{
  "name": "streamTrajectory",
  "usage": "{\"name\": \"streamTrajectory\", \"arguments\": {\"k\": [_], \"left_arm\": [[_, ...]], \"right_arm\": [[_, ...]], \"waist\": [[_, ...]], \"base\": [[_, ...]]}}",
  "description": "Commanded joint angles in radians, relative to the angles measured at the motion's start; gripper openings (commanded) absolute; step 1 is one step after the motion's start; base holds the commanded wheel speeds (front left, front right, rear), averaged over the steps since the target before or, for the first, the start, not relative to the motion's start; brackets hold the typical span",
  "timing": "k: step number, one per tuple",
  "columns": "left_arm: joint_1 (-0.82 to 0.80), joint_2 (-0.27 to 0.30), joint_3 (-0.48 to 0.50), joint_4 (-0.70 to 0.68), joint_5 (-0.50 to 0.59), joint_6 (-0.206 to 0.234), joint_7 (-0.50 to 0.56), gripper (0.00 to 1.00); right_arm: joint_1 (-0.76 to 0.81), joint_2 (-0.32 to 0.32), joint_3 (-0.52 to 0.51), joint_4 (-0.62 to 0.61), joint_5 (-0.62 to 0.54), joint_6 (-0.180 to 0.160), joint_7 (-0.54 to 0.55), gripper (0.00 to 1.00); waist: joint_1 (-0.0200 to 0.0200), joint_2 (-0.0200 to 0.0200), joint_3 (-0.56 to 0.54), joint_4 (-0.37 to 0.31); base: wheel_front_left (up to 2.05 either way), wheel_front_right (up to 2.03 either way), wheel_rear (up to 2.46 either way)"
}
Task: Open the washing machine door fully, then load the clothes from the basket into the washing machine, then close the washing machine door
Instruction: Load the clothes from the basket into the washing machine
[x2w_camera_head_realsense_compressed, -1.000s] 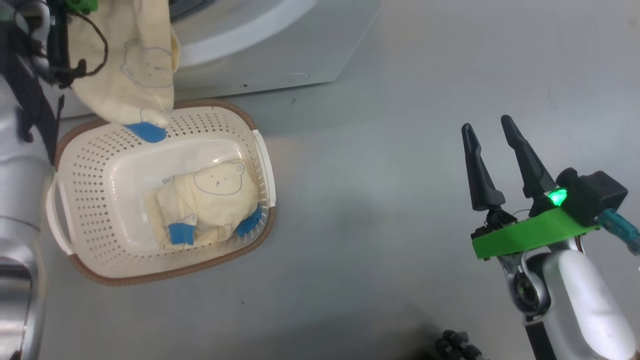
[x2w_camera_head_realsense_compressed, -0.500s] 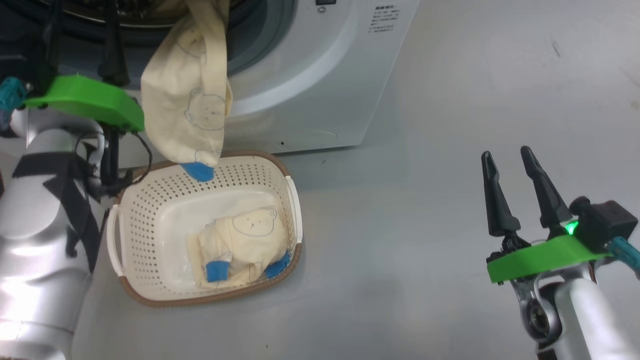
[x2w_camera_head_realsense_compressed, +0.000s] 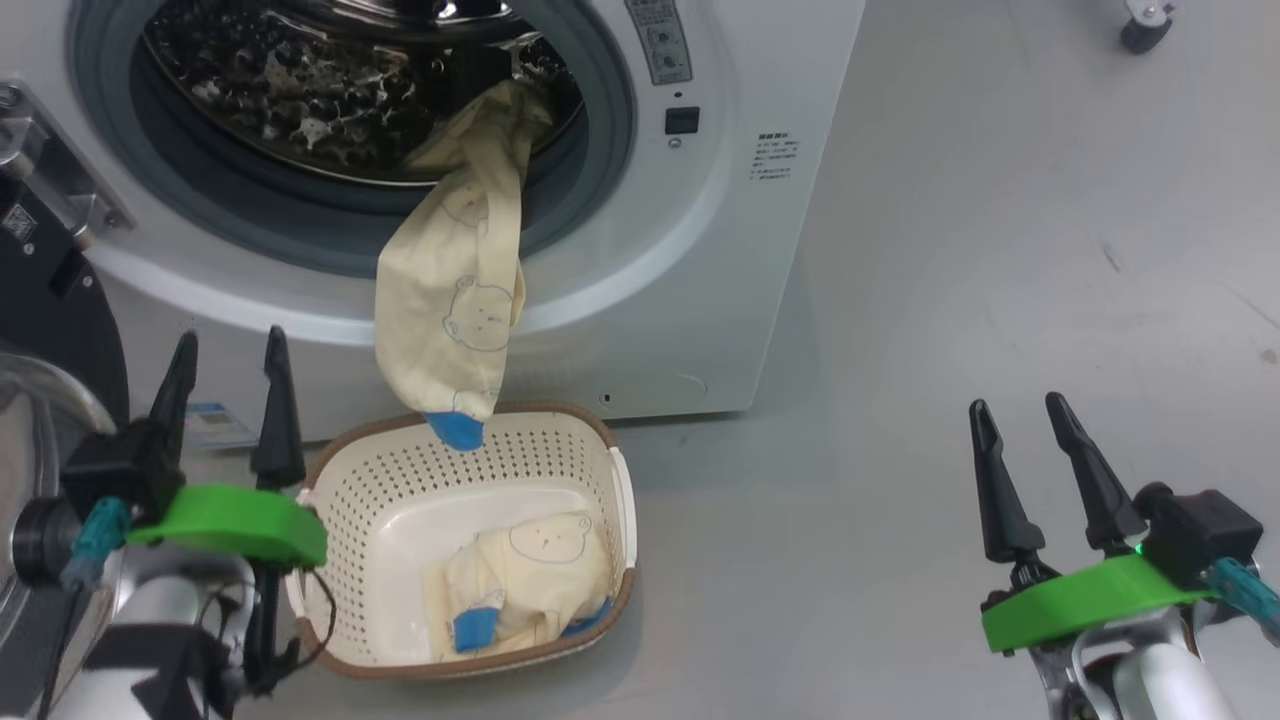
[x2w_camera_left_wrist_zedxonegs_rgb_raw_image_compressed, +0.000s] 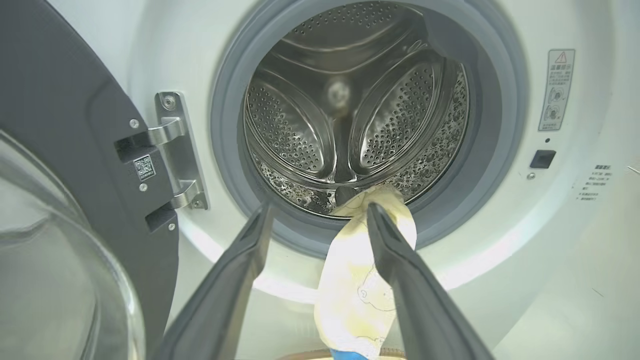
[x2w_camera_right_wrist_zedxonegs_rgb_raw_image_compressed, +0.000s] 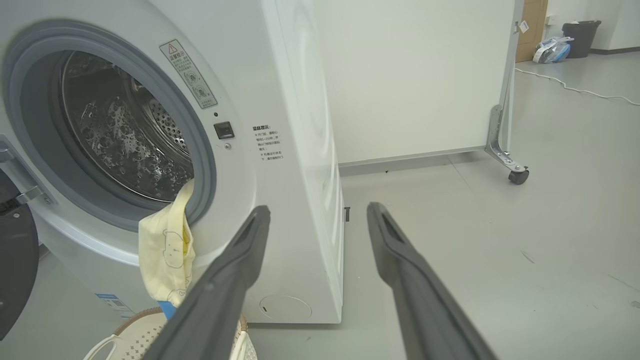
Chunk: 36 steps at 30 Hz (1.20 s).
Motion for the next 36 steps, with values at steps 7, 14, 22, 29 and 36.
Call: {"name": "streamTrajectory", "arguments": {"k": [7, 14, 22, 29, 36], "left_arm": [[0.2, 0.056, 0.068, -0.19, -0.013, 0.082, -0.001, 1.0], [0.342, 0.046, 0.098, -0.291, -0.013, 0.142, -0.012, 1.0], [0.415, 0.049, 0.126, -0.343, -0.011, 0.161, -0.019, 1.0], [0.427, 0.042, 0.137, -0.355, -0.017, 0.168, -0.021, 1.0], [0.325, 0.03, 0.105, -0.319, -0.017, 0.137, -0.009, 1.0]], "right_arm": [[0.021, -0.021, 0.022, -0.047, -0.005, 0.0, -0.006, 1.0], [0.034, -0.02, 0.02, -0.05, -0.004, 0.0, -0.007, 1.0], [0.034, -0.019, 0.015, -0.047, -0.009, 0.0, -0.007, 1.0], [0.03, -0.017, 0.009, -0.048, -0.007, 0.0, -0.005, 1.0], [-0.001, -0.016, 0.012, -0.056, -0.002, 0.0, -0.004, 1.0]], "waist": [[0.0001, -0.0001, -0.034, -0.011], [0.0001, -0.0001, -0.03, -0.012], [0.0001, -0.0001, -0.027, -0.012], [0.0001, -0.0001, -0.011, -0.017], [0.0001, -0.0001, 0.051, -0.025]], "base": [[0.0, 0.0, 0.0], [0.0, 0.0, 0.0], [0.0, 0.0, 0.0], [0.0, 0.0, 0.0], [0.0, 0.0, 0.0]]}}
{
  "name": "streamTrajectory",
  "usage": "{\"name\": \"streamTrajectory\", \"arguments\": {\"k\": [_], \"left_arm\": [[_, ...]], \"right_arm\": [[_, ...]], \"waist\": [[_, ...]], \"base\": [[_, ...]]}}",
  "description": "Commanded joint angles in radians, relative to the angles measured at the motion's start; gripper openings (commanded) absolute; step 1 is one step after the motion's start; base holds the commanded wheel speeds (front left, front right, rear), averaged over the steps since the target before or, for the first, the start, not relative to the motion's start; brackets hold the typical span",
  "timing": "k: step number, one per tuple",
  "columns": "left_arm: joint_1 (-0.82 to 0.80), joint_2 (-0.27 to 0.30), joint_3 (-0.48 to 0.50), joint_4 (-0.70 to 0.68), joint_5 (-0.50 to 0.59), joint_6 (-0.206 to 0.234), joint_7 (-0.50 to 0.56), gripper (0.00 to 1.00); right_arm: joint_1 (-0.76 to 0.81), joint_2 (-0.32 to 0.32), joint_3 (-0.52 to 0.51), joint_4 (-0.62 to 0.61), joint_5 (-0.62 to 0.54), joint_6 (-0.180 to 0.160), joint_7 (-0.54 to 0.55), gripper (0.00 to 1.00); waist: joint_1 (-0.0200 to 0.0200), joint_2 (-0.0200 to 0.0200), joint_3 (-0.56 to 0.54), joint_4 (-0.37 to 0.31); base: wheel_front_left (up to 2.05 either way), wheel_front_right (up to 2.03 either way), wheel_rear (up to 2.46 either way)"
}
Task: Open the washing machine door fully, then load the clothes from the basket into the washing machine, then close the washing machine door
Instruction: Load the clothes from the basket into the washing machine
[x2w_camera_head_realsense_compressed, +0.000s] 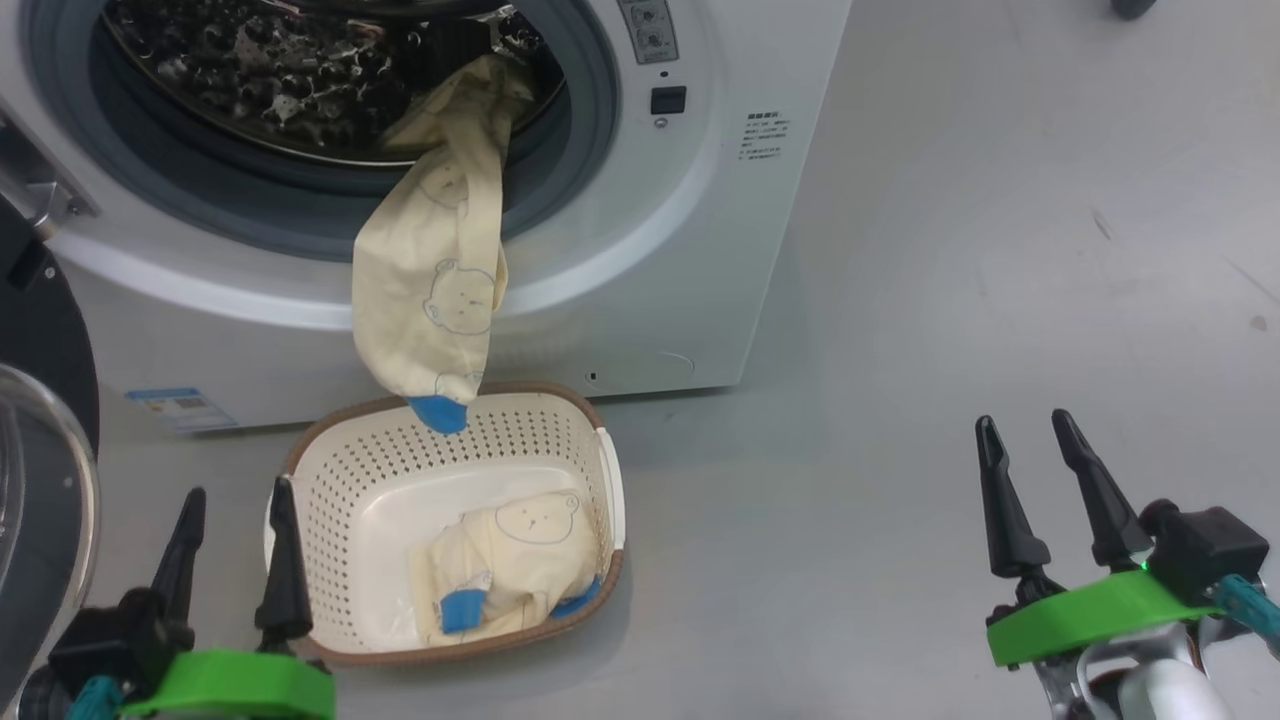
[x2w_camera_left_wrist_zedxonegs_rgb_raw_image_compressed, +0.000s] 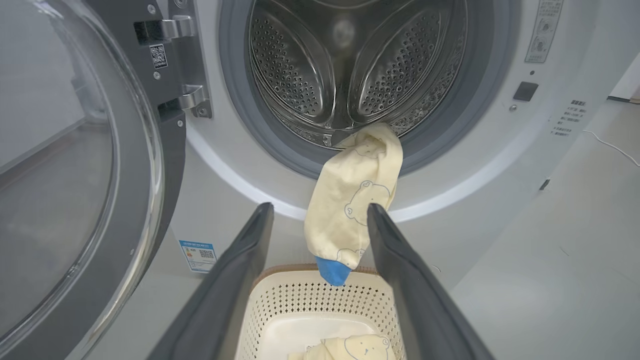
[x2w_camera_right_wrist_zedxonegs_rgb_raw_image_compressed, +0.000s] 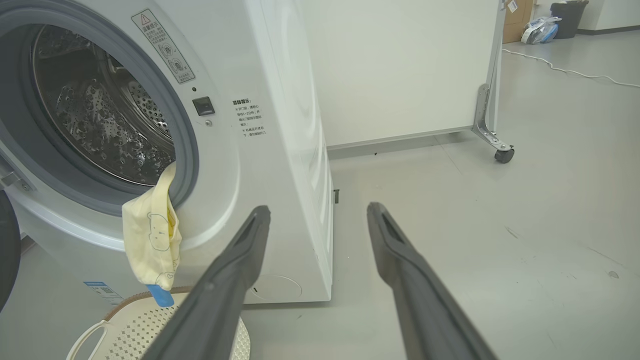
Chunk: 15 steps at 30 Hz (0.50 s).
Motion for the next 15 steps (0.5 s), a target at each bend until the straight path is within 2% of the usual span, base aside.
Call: {"name": "streamTrajectory", "arguments": {"k": [1, 8, 15], "left_arm": [[-0.086, 0.011, 0.034, -0.016, -0.007, 0.055, 0.002, 1.0], [-0.292, 0.002, -0.002, 0.093, -0.008, -0.008, 0.022, 1.0], [-0.487, -0.037, -0.026, 0.25, -0.019, -0.063, 0.023, 1.0]], "right_arm": [[-0.049, -0.016, 0.022, -0.039, -0.002, 0.0, -0.004, 1.0], [-0.097, -0.018, 0.028, -0.048, -0.004, 0.0, -0.001, 1.0], [-0.141, -0.017, 0.031, -0.053, -0.002, 0.0, -0.002, 1.0]], "waist": [[0.0, -0.0001, 0.026, -0.008], [0.0, -0.0001, 0.125, -0.04], [0.0, -0.0001, 0.236, -0.074]], "base": [[0.0, 0.0, 0.0], [0.0, 0.0, 0.0], [0.0, 0.0, 0.0]]}}
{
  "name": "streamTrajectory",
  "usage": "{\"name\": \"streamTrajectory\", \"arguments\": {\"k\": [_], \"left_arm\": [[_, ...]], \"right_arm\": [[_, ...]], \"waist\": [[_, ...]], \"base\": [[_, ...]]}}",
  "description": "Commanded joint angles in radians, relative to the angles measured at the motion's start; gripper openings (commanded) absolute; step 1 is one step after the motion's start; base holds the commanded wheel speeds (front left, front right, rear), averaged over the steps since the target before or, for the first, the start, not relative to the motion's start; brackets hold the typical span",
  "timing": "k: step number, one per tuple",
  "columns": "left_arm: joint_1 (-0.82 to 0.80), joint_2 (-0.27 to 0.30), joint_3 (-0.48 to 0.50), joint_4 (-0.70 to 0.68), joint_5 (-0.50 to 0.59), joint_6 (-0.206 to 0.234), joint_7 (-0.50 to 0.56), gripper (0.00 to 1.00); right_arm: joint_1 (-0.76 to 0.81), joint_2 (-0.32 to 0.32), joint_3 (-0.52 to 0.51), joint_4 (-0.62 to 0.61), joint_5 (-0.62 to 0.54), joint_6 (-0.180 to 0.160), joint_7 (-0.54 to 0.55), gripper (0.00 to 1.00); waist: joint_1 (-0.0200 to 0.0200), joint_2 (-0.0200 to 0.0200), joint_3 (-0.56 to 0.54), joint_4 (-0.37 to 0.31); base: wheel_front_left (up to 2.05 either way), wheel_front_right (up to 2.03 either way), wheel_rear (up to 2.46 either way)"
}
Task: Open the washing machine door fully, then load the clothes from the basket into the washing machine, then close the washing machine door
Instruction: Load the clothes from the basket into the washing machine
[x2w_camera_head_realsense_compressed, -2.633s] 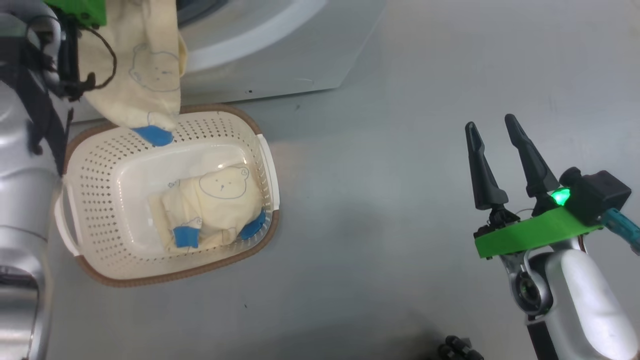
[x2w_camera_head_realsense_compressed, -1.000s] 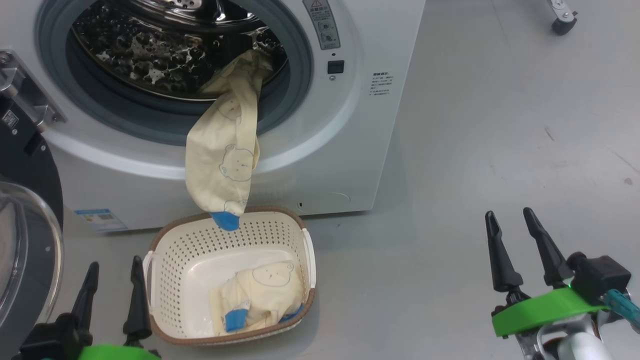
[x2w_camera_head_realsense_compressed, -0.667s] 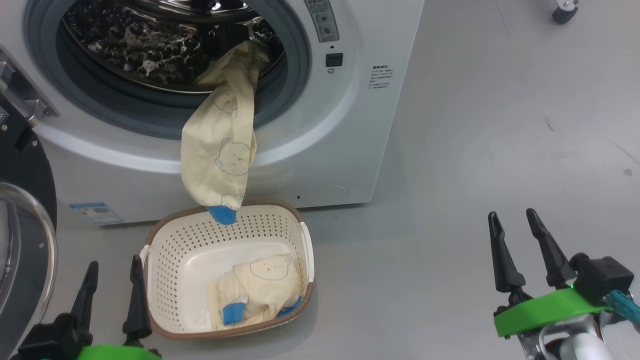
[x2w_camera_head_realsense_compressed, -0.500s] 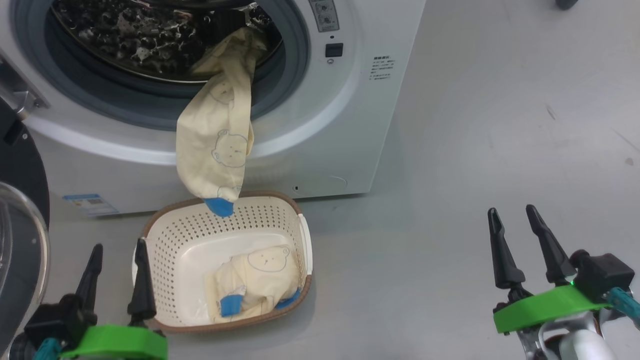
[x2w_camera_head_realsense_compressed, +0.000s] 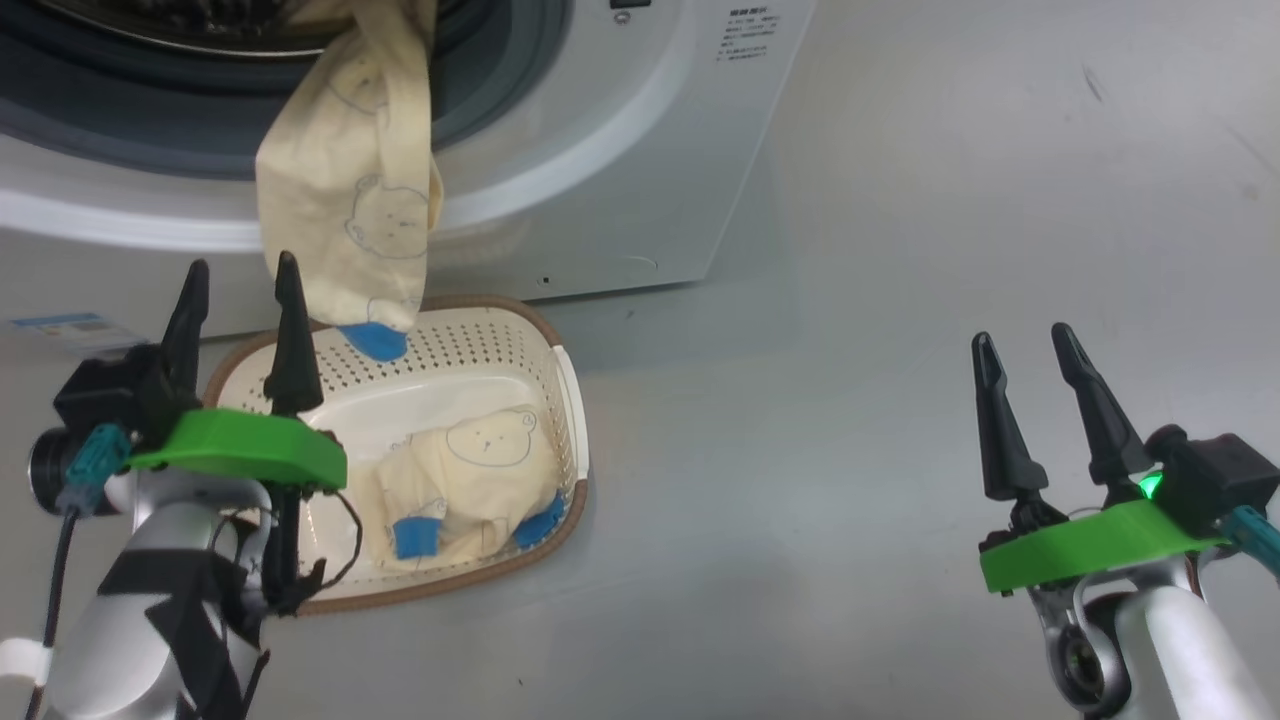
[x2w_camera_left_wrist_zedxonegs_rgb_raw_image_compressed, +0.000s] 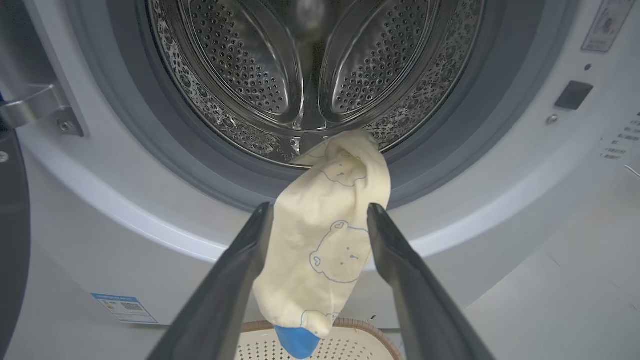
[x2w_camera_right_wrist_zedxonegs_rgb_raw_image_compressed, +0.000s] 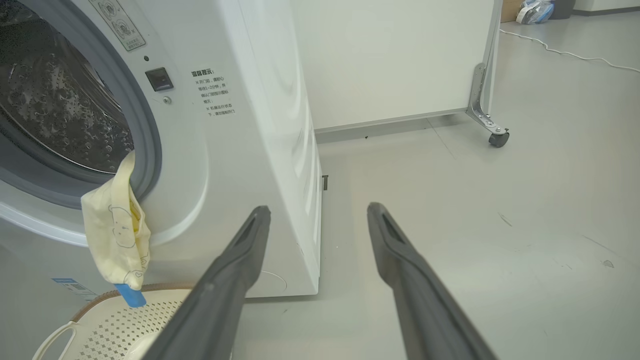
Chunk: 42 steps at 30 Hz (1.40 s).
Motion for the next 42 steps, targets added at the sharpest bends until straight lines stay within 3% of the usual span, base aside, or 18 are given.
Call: {"name": "streamTrajectory", "arguments": {"k": [1, 12, 27, 42], "left_arm": [[-0.029, 0.022, 0.036, -0.018, -0.002, -0.003, -0.006, 1.0], [-0.168, -0.034, 0.02, 0.204, -0.005, -0.078, -0.038, 1.0], [-0.295, -0.083, 0.044, 0.326, 0.065, -0.133, -0.046, 1.0], [-0.439, -0.101, 0.129, 0.382, 0.128, -0.112, -0.046, 1.0]], "right_arm": [[-0.026, -0.017, 0.02, -0.035, -0.002, 0.0, -0.003, 1.0], [-0.065, -0.011, 0.014, -0.043, -0.004, 0.0, -0.008, 1.0], [-0.09, -0.003, 0.016, -0.049, -0.007, 0.0, -0.01, 1.0], [-0.109, 0.006, 0.02, -0.05, 0.011, 0.0, -0.011, 1.0]], "waist": [[0.0, 0.0, 0.043, -0.022], [0.0, 0.0, 0.169, -0.052], [0.0, 0.0, 0.282, -0.071], [0.0, 0.0, 0.373, -0.1]], "base": [[0.0, 0.0, 0.0], [0.0, 0.0, 0.0], [0.0, 0.0, 0.0], [0.0, 0.0, 0.0]]}}
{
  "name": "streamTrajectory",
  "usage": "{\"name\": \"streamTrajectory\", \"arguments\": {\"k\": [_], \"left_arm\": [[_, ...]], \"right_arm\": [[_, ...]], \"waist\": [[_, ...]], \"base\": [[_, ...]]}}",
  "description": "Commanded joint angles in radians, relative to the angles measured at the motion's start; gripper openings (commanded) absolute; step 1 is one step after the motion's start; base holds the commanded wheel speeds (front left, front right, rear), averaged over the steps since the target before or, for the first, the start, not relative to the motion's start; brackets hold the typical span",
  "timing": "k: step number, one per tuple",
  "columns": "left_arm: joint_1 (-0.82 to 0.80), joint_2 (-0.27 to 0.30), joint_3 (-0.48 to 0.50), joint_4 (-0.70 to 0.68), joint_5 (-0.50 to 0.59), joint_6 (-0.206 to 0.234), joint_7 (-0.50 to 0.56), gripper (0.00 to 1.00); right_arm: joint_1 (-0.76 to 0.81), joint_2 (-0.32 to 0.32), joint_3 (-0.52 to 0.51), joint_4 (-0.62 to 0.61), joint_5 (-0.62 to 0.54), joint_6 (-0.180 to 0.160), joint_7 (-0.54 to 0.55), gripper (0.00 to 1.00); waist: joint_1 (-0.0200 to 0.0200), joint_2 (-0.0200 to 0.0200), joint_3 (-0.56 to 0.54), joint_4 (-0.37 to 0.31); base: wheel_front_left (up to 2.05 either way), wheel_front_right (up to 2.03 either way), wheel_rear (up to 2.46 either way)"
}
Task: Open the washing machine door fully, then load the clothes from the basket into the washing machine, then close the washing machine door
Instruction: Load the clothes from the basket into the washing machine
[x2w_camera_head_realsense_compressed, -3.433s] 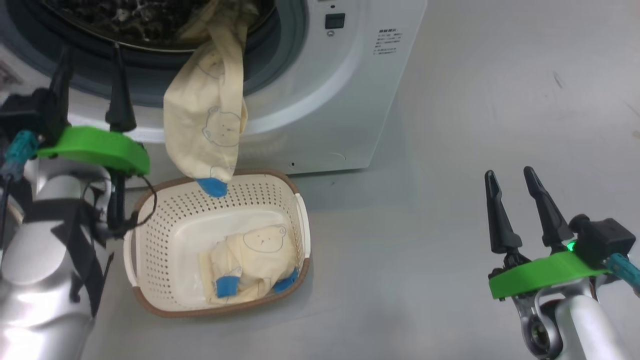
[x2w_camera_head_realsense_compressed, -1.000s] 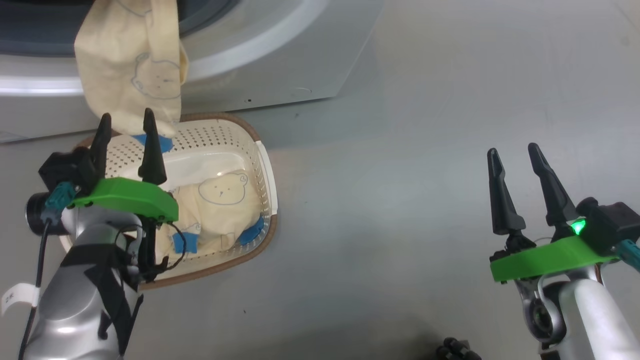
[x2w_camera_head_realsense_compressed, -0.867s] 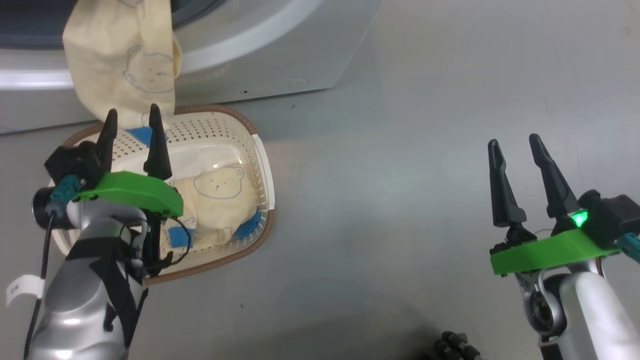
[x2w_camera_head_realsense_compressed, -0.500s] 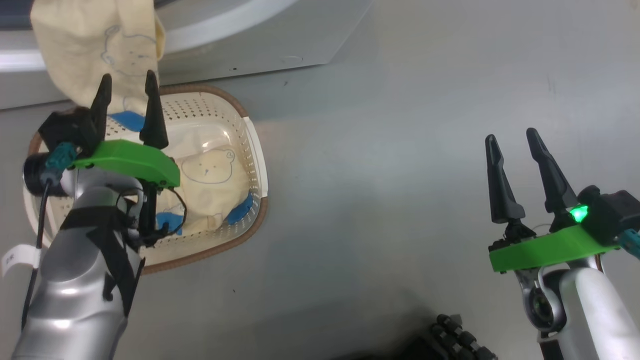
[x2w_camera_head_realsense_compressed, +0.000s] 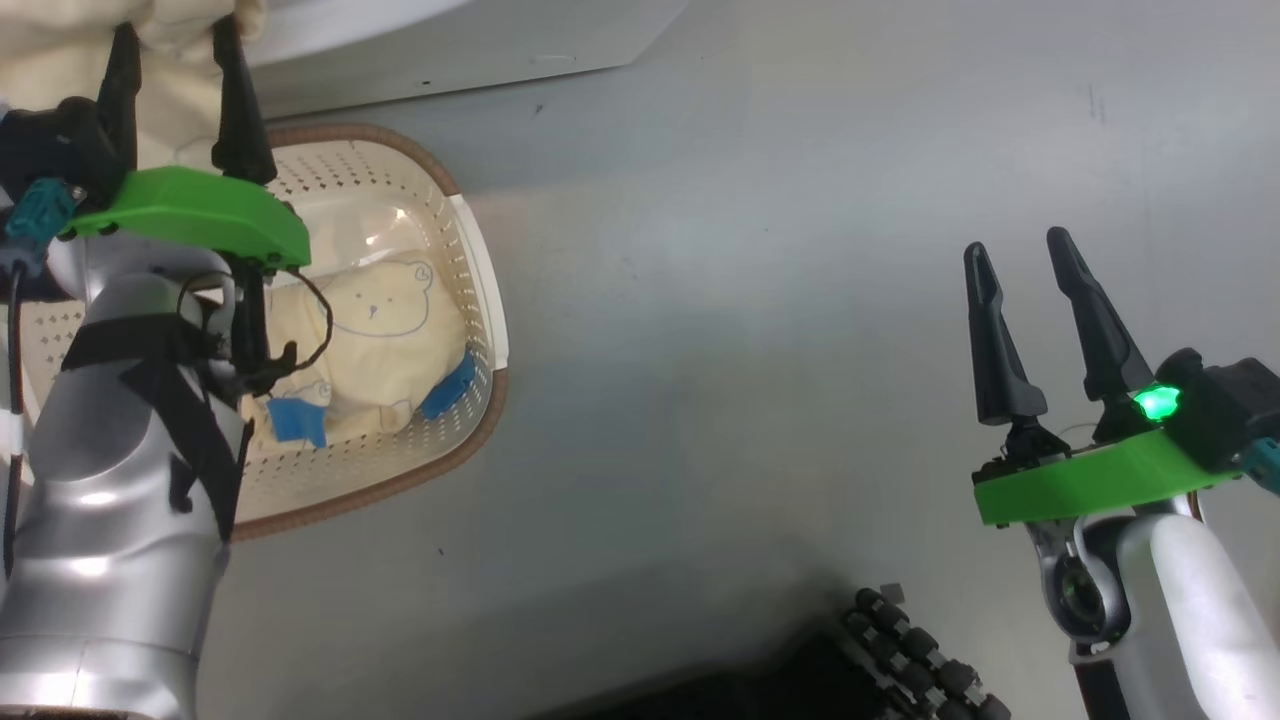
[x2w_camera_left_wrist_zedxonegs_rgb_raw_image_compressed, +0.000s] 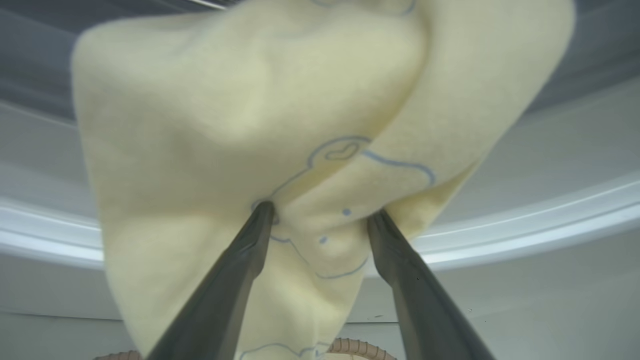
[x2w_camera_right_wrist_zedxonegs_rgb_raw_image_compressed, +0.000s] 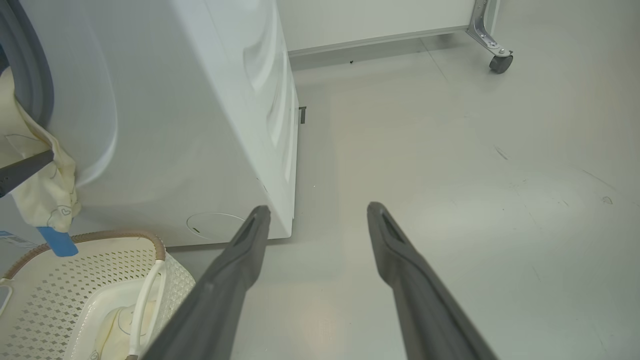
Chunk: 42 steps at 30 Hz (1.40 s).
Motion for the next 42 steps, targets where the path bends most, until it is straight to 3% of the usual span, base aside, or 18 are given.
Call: {"name": "streamTrajectory", "arguments": {"k": [1, 4, 5, 6, 7, 8, 25, 31, 42], "left_arm": [[-0.02, 0.023, 0.035, -0.017, 0.015, 0.008, -0.008, 1.0], [-0.037, 0.019, 0.057, -0.015, 0.013, 0.01, -0.008, 0.97], [-0.045, 0.02, 0.061, -0.018, 0.022, 0.012, -0.008, 0.78], [-0.05, 0.018, 0.068, -0.02, 0.025, 0.01, -0.008, 0.5], [-0.054, 0.017, 0.074, -0.026, 0.03, 0.01, -0.008, 0.36], [-0.055, 0.018, 0.079, -0.03, 0.038, 0.01, -0.008, 0.01], [0.072, -0.002, 0.099, -0.156, 0.122, -0.043, -0.008, 0.0], [-0.001, 0.029, 0.075, -0.143, 0.151, -0.055, 0.01, 0.0], [-0.225, 0.096, 0.035, -0.087, 0.188, -0.075, 0.166, 0.0]], "right_arm": [[0.009, -0.003, 0.018, -0.024, 0.002, 0.0, -0.009, 1.0], [0.004, -0.002, 0.02, -0.021, 0.004, 0.0, -0.009, 1.0], [0.002, -0.002, 0.02, -0.02, 0.004, 0.0, -0.009, 1.0], [0.0, -0.002, 0.02, -0.018, 0.004, 0.0, -0.009, 1.0], [-0.002, -0.002, 0.019, -0.017, 0.004, 0.0, -0.009, 1.0], [-0.003, -0.001, 0.017, -0.015, 0.004, 0.0, -0.009, 1.0], [-0.009, 0.001, 0.026, 0.017, 0.024, 0.0, -0.009, 1.0], [-0.018, 0.002, 0.048, 0.032, 0.035, 0.0, -0.009, 1.0], [-0.02, 0.002, 0.082, 0.05, 0.076, 0.0, -0.01, 1.0]], "waist": [[-0.0001, 0.0, 0.004, -0.003], [-0.0001, 0.0, 0.006, -0.004], [-0.0001, 0.0, 0.006, -0.003], [-0.0001, 0.0, 0.005, -0.003], [-0.0001, 0.0, 0.004, -0.002], [-0.0001, 0.0, 0.0, 0.001], [-0.0001, 0.0, -0.113, 0.059], [-0.0001, 0.0, -0.135, 0.047], [-0.0001, 0.0, -0.147, -0.016]], "base": [[0.0, 0.0, 0.0], [0.0, 0.0, 0.0], [0.0, 0.0, 0.0], [0.0, 0.0, 0.0], [0.0, 0.0, 0.0], [0.0, 0.0, 0.0], [0.0, 0.0, 0.0], [0.0, 0.0, 0.0], [0.0, 0.0, 0.0]]}}
